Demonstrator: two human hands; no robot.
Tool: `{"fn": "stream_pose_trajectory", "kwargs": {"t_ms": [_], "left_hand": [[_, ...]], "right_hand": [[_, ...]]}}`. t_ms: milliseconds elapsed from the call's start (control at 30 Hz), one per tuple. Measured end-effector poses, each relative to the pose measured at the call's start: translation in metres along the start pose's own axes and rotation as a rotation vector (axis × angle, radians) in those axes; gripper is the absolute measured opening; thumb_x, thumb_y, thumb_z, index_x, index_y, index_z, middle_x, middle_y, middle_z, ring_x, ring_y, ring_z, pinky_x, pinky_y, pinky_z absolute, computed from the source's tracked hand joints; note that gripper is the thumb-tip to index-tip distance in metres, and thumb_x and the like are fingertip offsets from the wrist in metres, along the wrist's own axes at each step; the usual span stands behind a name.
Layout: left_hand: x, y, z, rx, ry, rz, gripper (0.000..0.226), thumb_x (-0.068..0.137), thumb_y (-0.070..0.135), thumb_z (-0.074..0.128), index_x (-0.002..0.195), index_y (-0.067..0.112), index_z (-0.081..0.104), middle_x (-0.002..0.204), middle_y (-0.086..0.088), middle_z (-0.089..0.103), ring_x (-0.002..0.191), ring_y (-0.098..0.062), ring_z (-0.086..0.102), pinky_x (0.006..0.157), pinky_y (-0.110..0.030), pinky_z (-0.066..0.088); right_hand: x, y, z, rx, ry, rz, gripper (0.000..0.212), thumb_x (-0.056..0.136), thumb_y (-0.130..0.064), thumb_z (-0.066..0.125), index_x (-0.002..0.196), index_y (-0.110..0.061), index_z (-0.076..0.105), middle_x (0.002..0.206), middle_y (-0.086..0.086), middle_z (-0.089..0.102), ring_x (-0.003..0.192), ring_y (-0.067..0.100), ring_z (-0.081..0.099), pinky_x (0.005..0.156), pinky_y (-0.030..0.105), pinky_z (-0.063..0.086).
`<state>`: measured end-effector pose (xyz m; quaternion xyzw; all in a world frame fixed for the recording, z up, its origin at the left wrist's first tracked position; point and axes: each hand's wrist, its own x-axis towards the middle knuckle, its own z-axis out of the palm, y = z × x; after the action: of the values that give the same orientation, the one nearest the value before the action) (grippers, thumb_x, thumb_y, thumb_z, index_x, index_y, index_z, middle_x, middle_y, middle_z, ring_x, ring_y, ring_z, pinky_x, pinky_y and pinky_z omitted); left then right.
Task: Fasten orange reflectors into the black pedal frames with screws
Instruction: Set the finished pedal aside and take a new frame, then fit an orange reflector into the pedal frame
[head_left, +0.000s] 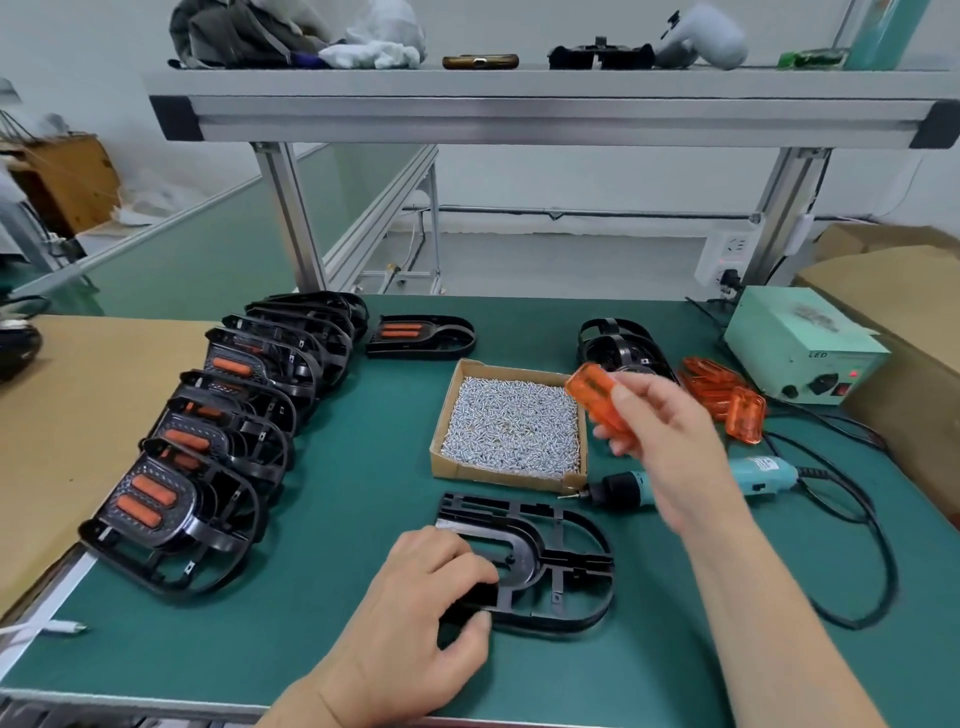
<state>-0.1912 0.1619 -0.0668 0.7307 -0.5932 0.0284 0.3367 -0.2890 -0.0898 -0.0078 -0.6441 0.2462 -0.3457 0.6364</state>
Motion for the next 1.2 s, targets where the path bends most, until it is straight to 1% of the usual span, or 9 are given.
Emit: {"fn": "stream_pose_trajectory", "kwargs": {"t_ms": [200,333,500,633,733,800,933,1133,1200], "left_hand": [[0.003,0.000,-0.005,-0.117,0.140,-0.117,0.025,0.086,0.038,0.061,0.104,0.023,0.068,0.094,0.018,0.059,0.090,-0.006,0.056,0.083,-0.028,0.044],[0.012,-0.007,-0.002,-0.318,0.300,-0.309,0.024,0.086,0.038,0.060,0.103,0.025,0.069,0.092,0.010,0.067,0.093,-0.016,0.065,0.084,-0.027,0.050],[0.028,-0.021,0.006,-0.510,0.408,-0.469,0.019,0.090,0.022,0.067,0.108,0.026,0.070,0.095,0.003,0.070,0.095,-0.020,0.065,0.092,-0.038,0.051],[0.040,-0.024,0.008,-0.584,0.429,-0.462,0.030,0.093,0.014,0.067,0.119,0.027,0.069,0.087,0.001,0.065,0.087,-0.018,0.061,0.090,-0.035,0.049],[0.041,-0.024,0.007,-0.624,0.382,-0.446,0.039,0.088,0.031,0.069,0.127,0.029,0.066,0.088,0.006,0.064,0.087,-0.014,0.059,0.092,-0.029,0.046],[0.040,-0.023,0.007,-0.590,0.343,-0.424,0.050,0.082,0.043,0.067,0.131,0.032,0.063,0.089,0.009,0.065,0.093,-0.014,0.061,0.096,-0.026,0.044],[0.039,-0.023,0.009,-0.531,0.302,-0.406,0.054,0.078,0.047,0.068,0.131,0.039,0.060,0.108,0.009,0.067,0.111,-0.018,0.060,0.101,-0.019,0.041],[0.037,-0.031,0.011,-0.515,0.303,-0.402,0.047,0.079,0.027,0.075,0.124,0.034,0.063,0.110,0.001,0.067,0.109,-0.025,0.060,0.102,-0.044,0.045],[0.038,-0.031,0.012,-0.517,0.306,-0.399,0.046,0.079,0.028,0.074,0.123,0.033,0.061,0.108,-0.001,0.067,0.107,-0.025,0.061,0.101,-0.048,0.045]], "right_hand": [[-0.016,0.013,0.039,0.107,-0.201,0.053,0.015,0.100,-0.010,0.059,0.113,-0.013,0.067,0.085,0.004,0.075,0.067,0.017,0.069,0.051,0.019,0.047],[-0.018,0.014,0.045,0.110,-0.268,0.074,0.015,0.102,-0.010,0.057,0.113,-0.013,0.066,0.086,0.001,0.074,0.066,0.025,0.073,0.046,0.021,0.047],[-0.020,0.015,0.051,0.126,-0.323,0.095,0.022,0.107,-0.018,0.047,0.111,-0.010,0.067,0.099,0.009,0.076,0.065,0.025,0.072,0.048,0.021,0.048],[-0.022,0.017,0.055,0.112,-0.332,0.153,0.031,0.110,-0.019,0.039,0.112,-0.005,0.066,0.086,0.010,0.076,0.061,0.023,0.069,0.046,0.022,0.046],[-0.023,0.017,0.058,0.090,-0.346,0.188,0.031,0.110,-0.018,0.038,0.112,-0.003,0.065,0.081,0.012,0.075,0.058,0.023,0.068,0.044,0.022,0.045],[-0.025,0.016,0.060,0.078,-0.357,0.197,0.030,0.110,-0.018,0.038,0.110,-0.002,0.064,0.081,0.012,0.075,0.057,0.023,0.067,0.043,0.022,0.045],[-0.030,0.013,0.066,0.025,-0.393,0.186,0.029,0.110,-0.017,0.038,0.109,-0.002,0.063,0.076,0.011,0.073,0.056,0.021,0.066,0.042,0.022,0.044],[-0.035,0.016,0.071,-0.092,-0.376,0.194,0.025,0.110,-0.018,0.039,0.109,-0.010,0.063,0.081,0.022,0.072,0.065,0.025,0.067,0.050,0.025,0.045],[-0.036,0.017,0.071,-0.098,-0.371,0.196,0.023,0.109,-0.017,0.042,0.108,-0.010,0.064,0.086,0.022,0.072,0.069,0.025,0.067,0.055,0.027,0.046]]}}
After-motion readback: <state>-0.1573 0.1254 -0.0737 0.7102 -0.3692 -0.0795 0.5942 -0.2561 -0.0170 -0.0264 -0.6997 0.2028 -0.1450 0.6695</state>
